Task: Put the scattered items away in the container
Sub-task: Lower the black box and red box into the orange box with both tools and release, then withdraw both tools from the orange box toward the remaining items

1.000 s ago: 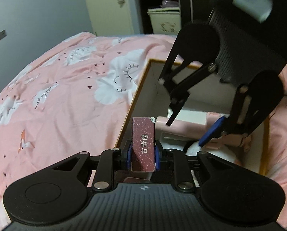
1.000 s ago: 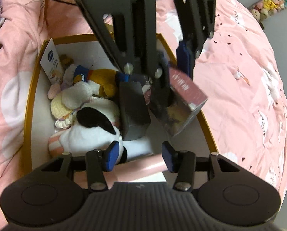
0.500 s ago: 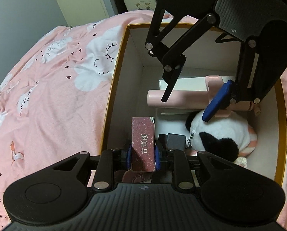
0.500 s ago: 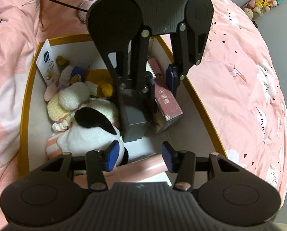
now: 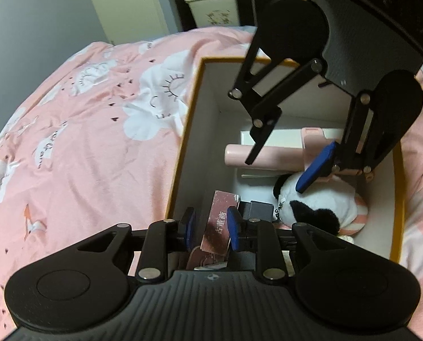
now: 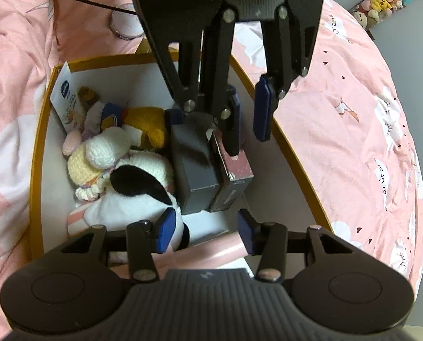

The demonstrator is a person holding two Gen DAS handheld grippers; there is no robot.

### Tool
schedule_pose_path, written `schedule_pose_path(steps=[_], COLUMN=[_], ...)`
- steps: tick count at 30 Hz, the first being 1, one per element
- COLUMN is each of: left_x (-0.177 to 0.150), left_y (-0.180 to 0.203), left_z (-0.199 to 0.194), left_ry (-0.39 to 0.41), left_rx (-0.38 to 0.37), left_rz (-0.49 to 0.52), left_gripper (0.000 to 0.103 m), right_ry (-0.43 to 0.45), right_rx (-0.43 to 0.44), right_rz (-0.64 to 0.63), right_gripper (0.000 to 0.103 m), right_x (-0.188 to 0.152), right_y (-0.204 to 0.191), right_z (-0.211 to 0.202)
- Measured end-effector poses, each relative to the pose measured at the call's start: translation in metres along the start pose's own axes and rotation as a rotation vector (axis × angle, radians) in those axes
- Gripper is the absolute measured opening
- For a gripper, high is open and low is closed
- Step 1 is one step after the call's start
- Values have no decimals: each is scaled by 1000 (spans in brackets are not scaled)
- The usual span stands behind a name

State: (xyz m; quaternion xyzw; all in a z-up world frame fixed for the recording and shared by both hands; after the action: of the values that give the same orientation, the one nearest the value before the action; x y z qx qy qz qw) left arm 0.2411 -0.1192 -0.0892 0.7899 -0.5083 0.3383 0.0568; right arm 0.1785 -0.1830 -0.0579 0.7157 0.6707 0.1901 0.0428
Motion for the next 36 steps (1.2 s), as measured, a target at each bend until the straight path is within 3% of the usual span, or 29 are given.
schedule_pose_path(steps=[8, 15, 20, 27, 36], left_x=[-19, -60, -101, -152, -198], left_y=[-13, -43, -46, -34, -18], left_z=[-54, -117, -146, -170, -165], left_ry=[-12, -85, -158, -220, -289], left_rx=[145, 266, 343, 382, 476], left_rz=[-119, -377, -495, -710, -918], left_gripper=[29, 29, 30, 38, 39], right_ry=[89, 200, 297, 393, 373], right_rx=[-39, -125, -83, 3, -9], right_rz=[134, 235, 331, 452, 559], right_gripper=[50, 50, 52, 65, 68], right_x=[27, 65, 95, 142, 170], right_y=[10, 0, -3, -26, -40], right_z=[-25, -47, -63, -37, 6])
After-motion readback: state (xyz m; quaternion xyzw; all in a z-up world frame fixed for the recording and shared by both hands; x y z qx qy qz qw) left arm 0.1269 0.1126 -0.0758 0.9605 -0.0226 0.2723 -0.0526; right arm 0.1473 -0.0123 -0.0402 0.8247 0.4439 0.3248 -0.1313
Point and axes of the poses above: each gripper's, at about its wrist camera, not at the fingertips, and z roughly the way its jaws point, y to its right, x to its top, the point moved 9 cm from there along z, roughly the way its jaws point, and after that the axes turned 4 degrees about x, right-handed, at the moved point
